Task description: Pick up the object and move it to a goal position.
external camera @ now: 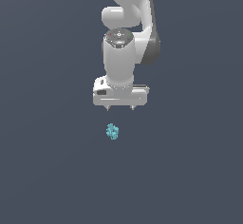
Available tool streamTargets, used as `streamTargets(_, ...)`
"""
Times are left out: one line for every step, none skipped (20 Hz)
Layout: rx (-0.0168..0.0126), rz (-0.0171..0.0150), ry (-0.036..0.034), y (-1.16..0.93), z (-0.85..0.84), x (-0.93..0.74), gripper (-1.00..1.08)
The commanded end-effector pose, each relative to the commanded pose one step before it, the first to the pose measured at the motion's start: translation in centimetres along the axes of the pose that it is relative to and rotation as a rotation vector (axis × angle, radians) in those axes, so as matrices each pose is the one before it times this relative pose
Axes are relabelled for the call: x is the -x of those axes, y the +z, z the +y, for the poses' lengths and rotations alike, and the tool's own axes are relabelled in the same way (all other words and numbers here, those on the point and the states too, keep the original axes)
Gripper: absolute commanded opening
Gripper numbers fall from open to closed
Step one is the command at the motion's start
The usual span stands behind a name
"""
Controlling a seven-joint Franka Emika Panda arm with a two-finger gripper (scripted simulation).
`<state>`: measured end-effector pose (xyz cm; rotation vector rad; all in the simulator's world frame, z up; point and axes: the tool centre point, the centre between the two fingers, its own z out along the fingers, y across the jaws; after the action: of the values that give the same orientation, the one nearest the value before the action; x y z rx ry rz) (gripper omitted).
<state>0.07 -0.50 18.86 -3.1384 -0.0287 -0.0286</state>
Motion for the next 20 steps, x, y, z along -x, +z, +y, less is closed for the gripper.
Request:
streamTargets(0.0, 0.0, 0.0, 0.0, 0.001, 0.0, 1.0)
streamTargets(-0.00015, 0.00038, -0.00089, -0.016, -0.022, -0.013, 1.0)
streamTargets(-0.00055, 0.00126, -0.00293, -0.055, -0.082, -0.037, 1.0)
streamTargets(-0.00089, 0.00205, -0.00471, -0.088, -0.13, -0.062, 1.0)
streamTargets(-0.00125, 0.00288, -0.00656, -0.125, -0.182, -0.087, 1.0)
streamTargets(-0.00161, 0.00376, -0.00842, -0.165, -0.237, -0.113, 1.0)
streamTargets(-0.002, 0.0047, -0.01025, -0.21, -0.298, -0.139, 1.0)
streamTargets(-0.00193, 0.00456, -0.00958, -0.209, -0.29, -0.134, 1.0)
streamTargets(-0.00165, 0.00392, -0.00782, -0.186, -0.252, -0.112, 1.0)
streamTargets(-0.00135, 0.00321, -0.00596, -0.159, -0.208, -0.09, 1.0)
streamTargets(-0.00106, 0.00249, -0.00412, -0.131, -0.164, -0.066, 1.0)
streamTargets(-0.00072, 0.00167, -0.00219, -0.097, -0.113, -0.04, 1.0)
streamTargets(-0.00028, 0.00061, -0.00018, -0.047, -0.054, -0.013, 1.0)
streamTargets(0.00011, -0.00029, 0.00115, 0.006, 0.023, 0.018, 1.0)
streamTargets(0.00042, -0.00094, 0.0006, 0.065, 0.064, 0.012, 1.0)
streamTargets(0.00029, -0.00057, -0.00101, 0.062, 0.05, 0.002, 1.0)
streamTargets(0.00029, -0.00051, -0.00221, 0.078, 0.057, -0.012, 1.0)
streamTargets(0.0003, -0.00048, -0.00361, 0.097, 0.055, -0.025, 1.0)
streamTargets(0.00032, -0.00047, -0.00485, 0.117, 0.065, -0.035, 1.0)
streamTargets(0.00036, -0.00053, -0.00606, 0.142, 0.078, -0.044, 1.0)
